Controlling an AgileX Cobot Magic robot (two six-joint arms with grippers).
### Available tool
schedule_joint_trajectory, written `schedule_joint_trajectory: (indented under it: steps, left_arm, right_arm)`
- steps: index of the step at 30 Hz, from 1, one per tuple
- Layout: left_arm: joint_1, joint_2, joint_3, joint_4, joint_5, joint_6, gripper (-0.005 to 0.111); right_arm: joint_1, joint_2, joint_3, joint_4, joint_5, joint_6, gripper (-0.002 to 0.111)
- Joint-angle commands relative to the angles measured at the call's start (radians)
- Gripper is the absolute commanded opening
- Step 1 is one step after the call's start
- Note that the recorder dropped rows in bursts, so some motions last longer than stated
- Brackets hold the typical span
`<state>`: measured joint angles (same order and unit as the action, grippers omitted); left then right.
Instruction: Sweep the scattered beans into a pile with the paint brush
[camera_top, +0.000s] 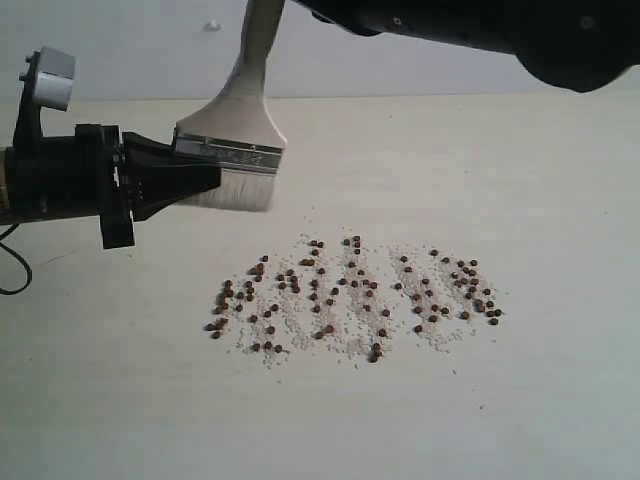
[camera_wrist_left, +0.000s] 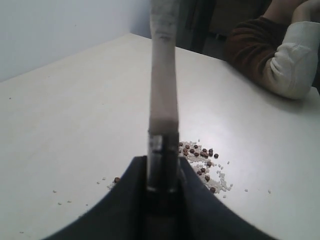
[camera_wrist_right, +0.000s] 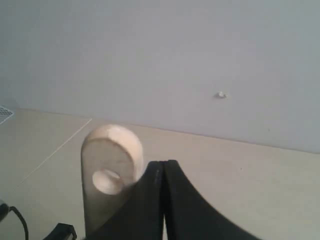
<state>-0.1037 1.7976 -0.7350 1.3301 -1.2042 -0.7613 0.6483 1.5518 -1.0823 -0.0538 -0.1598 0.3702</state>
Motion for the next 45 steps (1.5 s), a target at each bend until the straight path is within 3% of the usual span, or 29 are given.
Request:
schedule_joint_trajectory:
  steps: [1, 35, 45]
  left_arm:
    - [-0.005, 0.002, -0.001, -0.007, -0.017, -0.004, 0.0]
    - [-0.005, 0.002, -0.001, 0.006, -0.017, -0.022, 0.0]
    - [-0.005, 0.002, -0.001, -0.003, -0.017, -0.024, 0.0]
  right_arm:
    - [0.033, -0.001, -0.034, -0.029, 0.004, -0.003, 0.0]
    - [0.077, -0.001, -0.091, -0.11, 0.101, 0.028, 0.0]
    - [0.027, -0.098, -0.091, -0.112, 0.201, -0.115, 0.0]
